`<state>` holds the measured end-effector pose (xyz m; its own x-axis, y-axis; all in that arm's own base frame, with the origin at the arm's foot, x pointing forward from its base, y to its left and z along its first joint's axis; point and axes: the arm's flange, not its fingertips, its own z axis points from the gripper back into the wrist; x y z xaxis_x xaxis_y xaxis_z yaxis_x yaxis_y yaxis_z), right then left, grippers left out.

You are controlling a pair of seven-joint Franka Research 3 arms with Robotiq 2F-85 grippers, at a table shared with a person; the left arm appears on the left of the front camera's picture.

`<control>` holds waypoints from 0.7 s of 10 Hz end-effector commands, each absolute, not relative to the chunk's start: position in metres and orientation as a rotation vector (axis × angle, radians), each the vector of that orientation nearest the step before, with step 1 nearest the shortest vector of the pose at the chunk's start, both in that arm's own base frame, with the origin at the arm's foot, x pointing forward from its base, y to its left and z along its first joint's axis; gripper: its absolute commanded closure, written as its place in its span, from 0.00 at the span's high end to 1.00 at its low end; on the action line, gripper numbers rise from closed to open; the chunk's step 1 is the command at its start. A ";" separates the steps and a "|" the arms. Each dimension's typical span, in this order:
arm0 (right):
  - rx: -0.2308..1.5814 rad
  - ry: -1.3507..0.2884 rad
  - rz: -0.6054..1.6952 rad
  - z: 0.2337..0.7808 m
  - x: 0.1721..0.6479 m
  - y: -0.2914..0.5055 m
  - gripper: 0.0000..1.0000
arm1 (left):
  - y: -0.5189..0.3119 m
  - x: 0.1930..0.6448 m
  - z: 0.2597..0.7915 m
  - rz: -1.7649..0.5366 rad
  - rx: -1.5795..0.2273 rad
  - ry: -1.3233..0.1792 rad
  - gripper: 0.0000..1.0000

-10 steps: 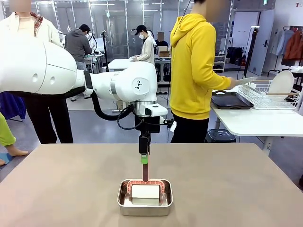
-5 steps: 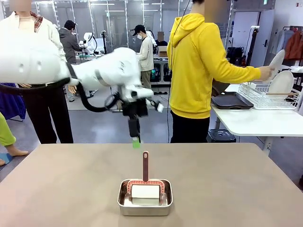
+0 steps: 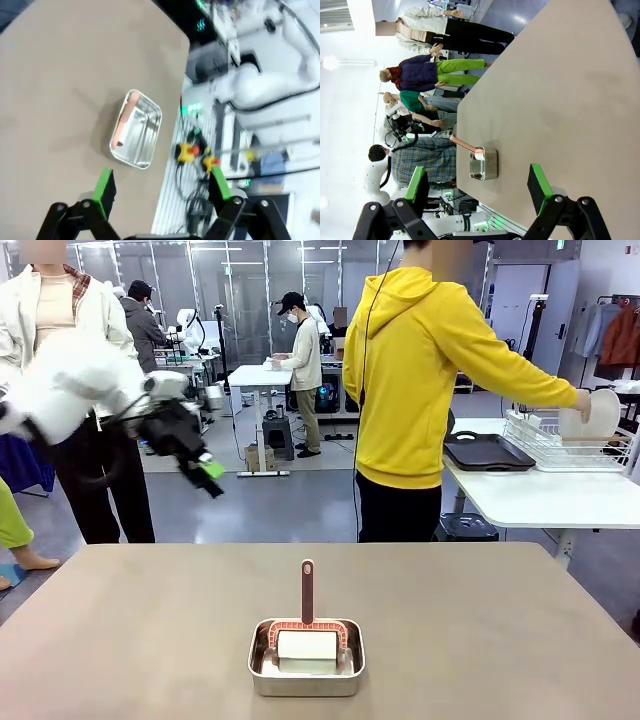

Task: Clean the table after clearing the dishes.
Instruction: Place the Lint Roller back on top of the Airtight Container.

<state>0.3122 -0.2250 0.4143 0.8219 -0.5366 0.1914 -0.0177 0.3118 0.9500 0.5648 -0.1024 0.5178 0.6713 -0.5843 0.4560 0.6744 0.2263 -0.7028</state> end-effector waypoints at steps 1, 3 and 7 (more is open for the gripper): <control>1.227 -0.543 -0.355 0.415 0.311 -0.223 1.00 | -0.034 0.501 0.491 -0.569 -1.097 -0.415 0.94; 1.227 -0.543 -0.355 0.415 0.311 -0.223 1.00 | 0.043 0.475 0.474 -0.416 -1.171 -0.447 0.94; 1.227 -0.543 -0.355 0.415 0.311 -0.223 1.00 | 0.157 0.449 0.446 -0.174 -1.241 -0.467 0.94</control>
